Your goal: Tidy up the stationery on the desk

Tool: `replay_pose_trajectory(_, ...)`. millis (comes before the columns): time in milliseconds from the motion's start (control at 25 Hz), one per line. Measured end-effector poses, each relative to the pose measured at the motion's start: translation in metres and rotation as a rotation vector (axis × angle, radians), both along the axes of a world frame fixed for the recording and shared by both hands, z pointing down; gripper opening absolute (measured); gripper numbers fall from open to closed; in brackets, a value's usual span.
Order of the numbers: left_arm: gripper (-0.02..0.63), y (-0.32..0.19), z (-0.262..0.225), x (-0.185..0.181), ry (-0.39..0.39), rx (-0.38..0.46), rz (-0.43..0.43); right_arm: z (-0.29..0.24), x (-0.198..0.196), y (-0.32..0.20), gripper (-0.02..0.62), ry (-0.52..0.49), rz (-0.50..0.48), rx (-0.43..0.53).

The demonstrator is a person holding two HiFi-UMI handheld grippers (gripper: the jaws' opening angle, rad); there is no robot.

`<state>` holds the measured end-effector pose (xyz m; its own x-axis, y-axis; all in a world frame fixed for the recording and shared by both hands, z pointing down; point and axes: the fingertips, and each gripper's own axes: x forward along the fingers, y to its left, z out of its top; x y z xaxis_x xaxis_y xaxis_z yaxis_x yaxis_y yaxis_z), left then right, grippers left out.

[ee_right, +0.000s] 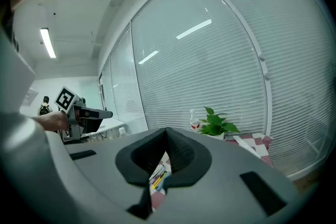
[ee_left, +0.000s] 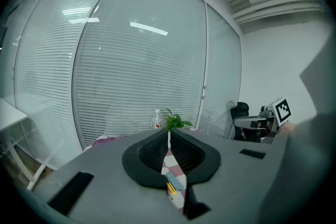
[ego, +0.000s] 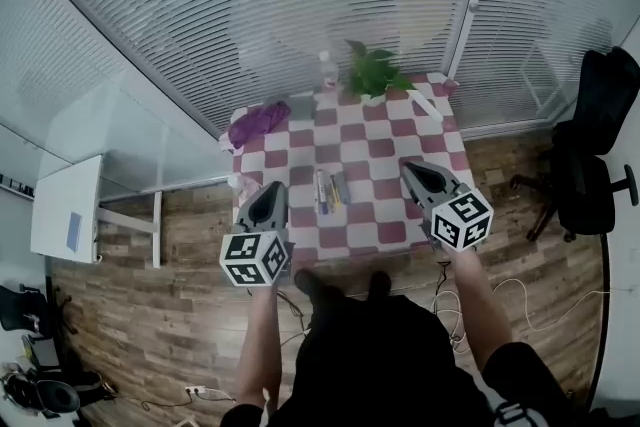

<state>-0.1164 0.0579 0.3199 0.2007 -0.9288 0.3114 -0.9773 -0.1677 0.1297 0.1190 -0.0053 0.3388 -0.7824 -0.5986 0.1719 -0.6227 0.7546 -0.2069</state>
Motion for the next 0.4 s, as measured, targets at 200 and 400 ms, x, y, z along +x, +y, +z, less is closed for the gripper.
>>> replay_pose_trajectory(200,0.040,0.000,0.001,0.004,0.008,0.004,0.006,-0.006,-0.004,0.002,0.020,-0.001,-0.013,0.012)
replay_pose_trajectory(400,0.040,-0.001,-0.003,0.006,0.010,0.018,0.013,-0.010,-0.012,0.006,0.020,-0.006,-0.024,0.018)
